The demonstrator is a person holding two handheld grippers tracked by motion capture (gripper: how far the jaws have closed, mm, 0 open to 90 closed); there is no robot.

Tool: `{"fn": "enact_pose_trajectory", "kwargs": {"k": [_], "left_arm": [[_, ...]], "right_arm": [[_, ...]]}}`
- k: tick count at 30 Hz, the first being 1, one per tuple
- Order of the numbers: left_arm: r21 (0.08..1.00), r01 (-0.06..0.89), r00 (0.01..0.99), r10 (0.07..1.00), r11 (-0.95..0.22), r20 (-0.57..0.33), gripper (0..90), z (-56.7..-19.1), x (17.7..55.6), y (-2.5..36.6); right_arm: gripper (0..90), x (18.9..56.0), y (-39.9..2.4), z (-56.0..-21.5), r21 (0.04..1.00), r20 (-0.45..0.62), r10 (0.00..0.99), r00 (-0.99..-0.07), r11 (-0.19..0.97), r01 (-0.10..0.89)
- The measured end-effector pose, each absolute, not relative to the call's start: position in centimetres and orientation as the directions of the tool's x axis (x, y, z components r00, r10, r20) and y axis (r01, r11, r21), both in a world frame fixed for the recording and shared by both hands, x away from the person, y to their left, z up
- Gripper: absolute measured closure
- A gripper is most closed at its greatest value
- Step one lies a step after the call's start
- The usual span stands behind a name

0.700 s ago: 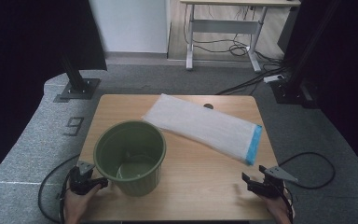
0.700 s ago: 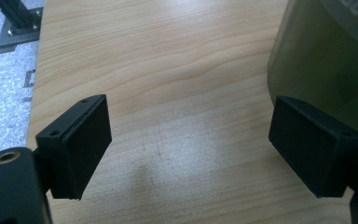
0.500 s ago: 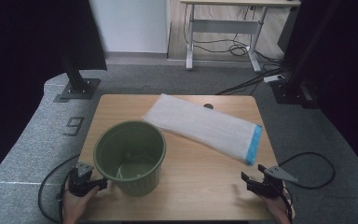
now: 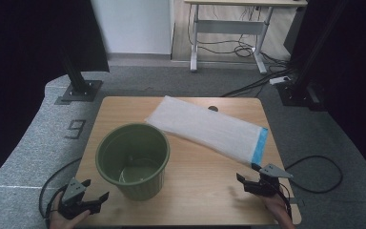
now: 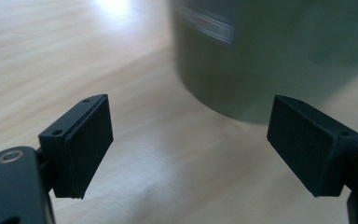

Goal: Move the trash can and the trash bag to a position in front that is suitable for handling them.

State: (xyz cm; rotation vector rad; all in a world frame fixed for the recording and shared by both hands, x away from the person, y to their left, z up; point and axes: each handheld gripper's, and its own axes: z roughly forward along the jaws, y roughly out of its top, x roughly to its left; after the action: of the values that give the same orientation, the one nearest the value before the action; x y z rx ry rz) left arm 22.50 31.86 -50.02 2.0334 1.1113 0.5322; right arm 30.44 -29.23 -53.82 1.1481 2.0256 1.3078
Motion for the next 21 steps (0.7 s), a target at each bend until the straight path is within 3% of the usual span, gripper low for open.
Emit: {"fn": "enact_pose_trajectory", "kwargs": {"k": [11,21], "left_arm": [[0.796,0.424,0.721,0.693,-0.432,-0.008,11.3,-48.7,22.8,28.1],[0.786,0.387,0.768,0.640,-0.482,0.013,9.3,-48.9,25.3,25.2]], "right_arm": [[17.6,30.4,-28.8,-53.8,0.894,0.041,0.835,-0.549,0.214,0.394],[18.1,28.5,-30.1,-53.7,0.899,0.045,0.853,-0.520,0.193,0.393]]}}
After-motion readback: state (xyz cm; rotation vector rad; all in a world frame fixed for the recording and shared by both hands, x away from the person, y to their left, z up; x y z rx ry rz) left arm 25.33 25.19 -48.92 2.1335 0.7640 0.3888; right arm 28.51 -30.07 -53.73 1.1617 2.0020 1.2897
